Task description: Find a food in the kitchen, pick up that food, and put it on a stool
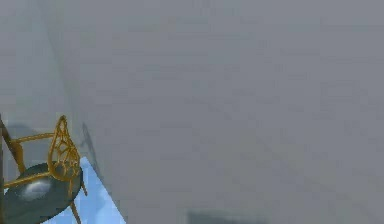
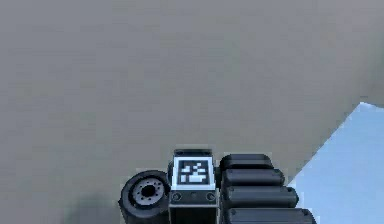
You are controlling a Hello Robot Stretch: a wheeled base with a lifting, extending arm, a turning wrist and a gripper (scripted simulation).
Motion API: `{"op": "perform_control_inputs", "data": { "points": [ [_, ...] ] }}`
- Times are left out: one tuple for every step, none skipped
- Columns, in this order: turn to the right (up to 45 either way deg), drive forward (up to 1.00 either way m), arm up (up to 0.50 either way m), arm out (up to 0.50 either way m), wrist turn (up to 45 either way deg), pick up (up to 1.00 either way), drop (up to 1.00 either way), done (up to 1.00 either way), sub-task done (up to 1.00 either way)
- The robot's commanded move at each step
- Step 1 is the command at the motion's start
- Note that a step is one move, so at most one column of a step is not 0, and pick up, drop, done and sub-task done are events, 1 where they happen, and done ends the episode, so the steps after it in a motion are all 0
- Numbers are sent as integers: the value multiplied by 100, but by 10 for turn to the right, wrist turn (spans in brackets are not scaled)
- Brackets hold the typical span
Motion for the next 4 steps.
{"op": "perform_control_inputs", "data": {
  "points": [
    [-450,0,0,0,0,0,0,0,0],
    [-450,0,0,0,0,0,0,0,0],
    [-450,0,0,0,0,0,0,0,0],
    [-120,0,0,0,0,0,0,0,0]
  ]
}}
